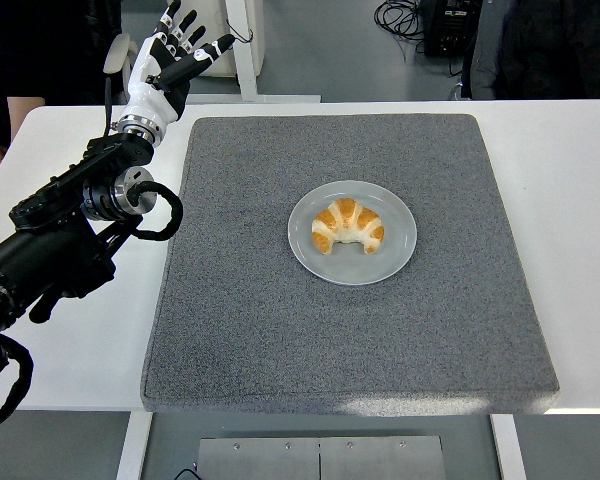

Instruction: Place the bread on the plate

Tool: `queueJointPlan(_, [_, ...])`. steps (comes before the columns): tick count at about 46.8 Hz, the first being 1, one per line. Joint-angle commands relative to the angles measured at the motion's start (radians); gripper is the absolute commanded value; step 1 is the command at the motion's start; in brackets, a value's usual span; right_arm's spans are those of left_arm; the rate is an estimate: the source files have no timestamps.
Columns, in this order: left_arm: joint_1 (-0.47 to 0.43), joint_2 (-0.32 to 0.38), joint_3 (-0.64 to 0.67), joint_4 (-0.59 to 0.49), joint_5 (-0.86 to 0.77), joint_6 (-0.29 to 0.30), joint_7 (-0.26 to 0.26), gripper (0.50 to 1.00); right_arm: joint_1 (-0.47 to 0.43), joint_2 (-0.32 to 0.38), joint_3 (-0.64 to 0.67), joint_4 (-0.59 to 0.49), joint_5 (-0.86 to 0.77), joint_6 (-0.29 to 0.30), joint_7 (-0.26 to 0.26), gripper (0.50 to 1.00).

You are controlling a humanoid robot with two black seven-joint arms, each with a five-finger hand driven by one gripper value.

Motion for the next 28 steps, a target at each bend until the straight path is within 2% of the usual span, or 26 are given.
queueJointPlan(1, [0.019, 0.000, 0.002, -0.001, 0.002, 0.001, -0.004, 0.972, 0.000, 0.000, 0.000, 0.002, 0.000, -0.001, 0.000, 1.000])
queueJointPlan(12, [0.053, 0.000, 0.002, -0.001, 0.002, 0.001, -0.007, 0.972, -0.001, 0.000, 0.001, 0.000, 0.000, -0.001, 0.000, 1.000])
queueJointPlan(28, [0.053, -0.002, 0.000, 0.001, 0.002, 0.001, -0.005, 0.972, 0.000, 0.000, 0.001, 0.000, 0.000, 0.000, 0.000, 1.000])
